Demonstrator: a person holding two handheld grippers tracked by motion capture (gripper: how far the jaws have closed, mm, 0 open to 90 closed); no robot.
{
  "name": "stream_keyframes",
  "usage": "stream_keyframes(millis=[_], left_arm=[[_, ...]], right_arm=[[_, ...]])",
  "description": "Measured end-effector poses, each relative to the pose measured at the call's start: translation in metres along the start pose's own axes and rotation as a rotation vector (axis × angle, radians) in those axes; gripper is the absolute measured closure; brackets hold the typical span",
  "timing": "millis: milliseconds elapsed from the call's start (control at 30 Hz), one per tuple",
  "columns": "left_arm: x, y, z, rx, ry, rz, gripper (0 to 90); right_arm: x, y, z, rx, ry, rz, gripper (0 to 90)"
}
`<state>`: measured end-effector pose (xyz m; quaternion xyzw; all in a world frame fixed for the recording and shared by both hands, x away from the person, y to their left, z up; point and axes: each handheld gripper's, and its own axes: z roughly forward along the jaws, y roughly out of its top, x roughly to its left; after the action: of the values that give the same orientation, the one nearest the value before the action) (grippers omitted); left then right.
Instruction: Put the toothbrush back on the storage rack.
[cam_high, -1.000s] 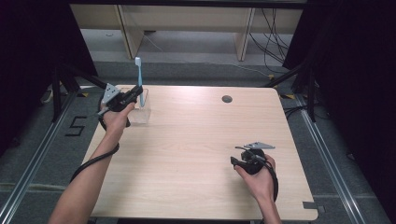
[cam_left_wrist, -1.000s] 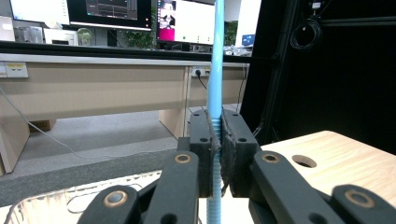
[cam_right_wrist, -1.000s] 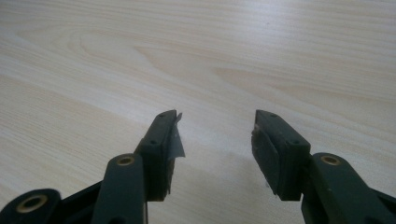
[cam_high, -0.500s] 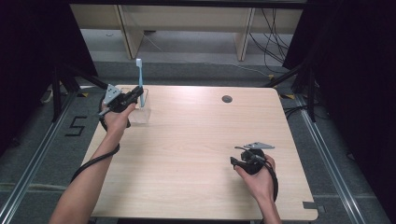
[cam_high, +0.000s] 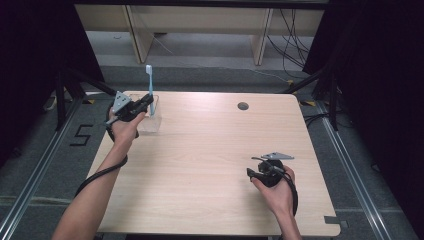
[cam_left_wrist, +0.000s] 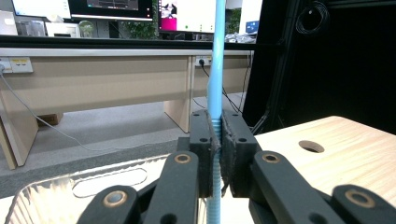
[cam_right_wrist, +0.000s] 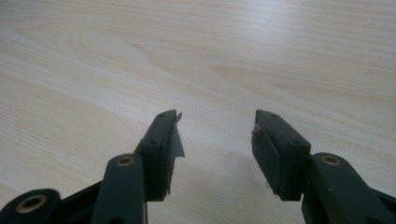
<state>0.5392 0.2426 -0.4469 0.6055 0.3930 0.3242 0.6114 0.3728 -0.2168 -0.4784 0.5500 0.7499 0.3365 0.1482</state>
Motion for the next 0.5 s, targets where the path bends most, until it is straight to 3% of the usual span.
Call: stream_keyframes(millis=[500], left_arm=[[0.0003, -0.0052, -0.0038, 0.035, -0.002, 0.015, 83.2]], right_arm=[[0.0013, -0.0003, 0.0009, 0.003, 0.001, 0.011, 50.8]])
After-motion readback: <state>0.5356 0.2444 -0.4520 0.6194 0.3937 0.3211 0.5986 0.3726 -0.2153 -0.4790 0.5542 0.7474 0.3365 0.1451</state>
